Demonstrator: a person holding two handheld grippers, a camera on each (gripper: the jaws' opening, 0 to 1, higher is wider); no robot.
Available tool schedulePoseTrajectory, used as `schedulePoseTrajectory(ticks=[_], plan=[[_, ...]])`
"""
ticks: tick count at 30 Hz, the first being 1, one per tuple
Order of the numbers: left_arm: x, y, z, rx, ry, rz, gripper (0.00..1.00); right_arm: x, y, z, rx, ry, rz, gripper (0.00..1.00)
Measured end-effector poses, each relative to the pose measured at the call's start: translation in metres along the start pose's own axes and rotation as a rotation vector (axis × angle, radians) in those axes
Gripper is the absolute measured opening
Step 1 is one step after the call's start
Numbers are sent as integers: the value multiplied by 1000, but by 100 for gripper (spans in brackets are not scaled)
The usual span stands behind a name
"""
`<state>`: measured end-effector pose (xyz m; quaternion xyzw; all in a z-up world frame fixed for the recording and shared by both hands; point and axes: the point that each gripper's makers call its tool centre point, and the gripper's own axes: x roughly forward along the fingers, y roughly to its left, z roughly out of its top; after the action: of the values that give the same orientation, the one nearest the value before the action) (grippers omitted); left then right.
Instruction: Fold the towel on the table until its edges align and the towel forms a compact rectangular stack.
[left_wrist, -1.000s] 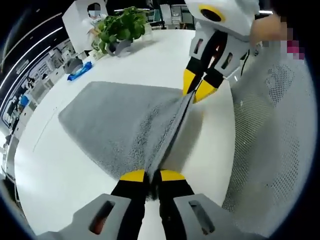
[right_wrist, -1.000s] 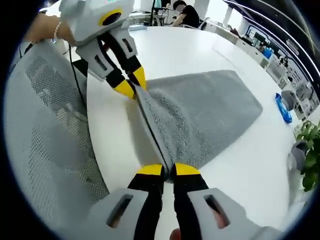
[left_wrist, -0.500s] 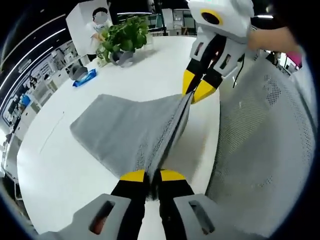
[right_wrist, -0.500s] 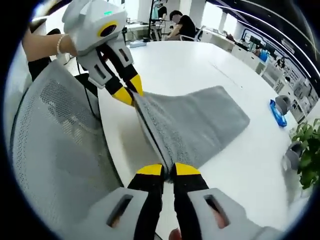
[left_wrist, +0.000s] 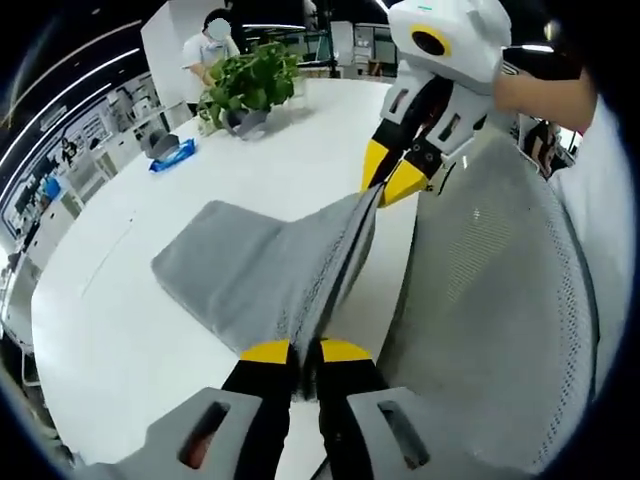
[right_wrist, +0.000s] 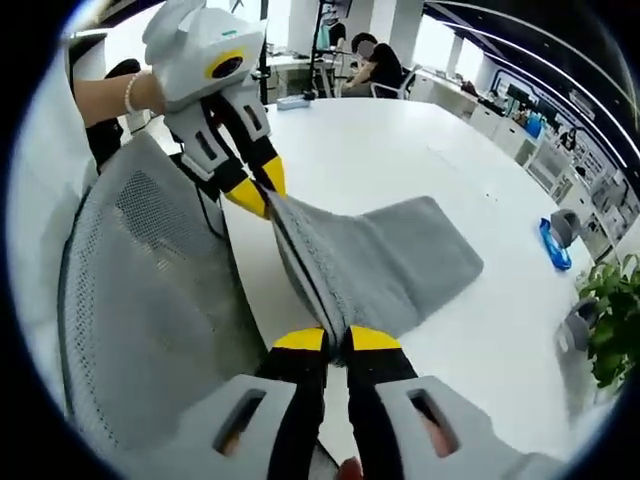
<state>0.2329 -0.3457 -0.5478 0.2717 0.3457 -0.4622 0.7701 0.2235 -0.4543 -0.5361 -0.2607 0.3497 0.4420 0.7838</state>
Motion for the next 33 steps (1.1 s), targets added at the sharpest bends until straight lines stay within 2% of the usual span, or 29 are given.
schedulePoseTrajectory(ticks=[4,9,16,18,21,27,33], plan=[[-9,-1,7,7,-6,1,8,-8,2,3,-19,-8,-1,4],[-16,7,21,28,-12,13,8,-17,-8,13,-17,-22,-15,4],[-21,46,51,50,-52,56,8,-26,-51,43,-33,-74,-96,4],[-20,58,59,53,-69,86,8,-25,-62,49,-43,-83,-118,4],[-17,77,70,32,-94,125,8,-22,-77,54,-43,-93,-142,4],[-3,100,83,-5,-119,192,9,-15,-106,59,-30,-106,-208,4],[17,118,87,-18,-90,227,9,0,-137,60,-35,-77,-304,4]])
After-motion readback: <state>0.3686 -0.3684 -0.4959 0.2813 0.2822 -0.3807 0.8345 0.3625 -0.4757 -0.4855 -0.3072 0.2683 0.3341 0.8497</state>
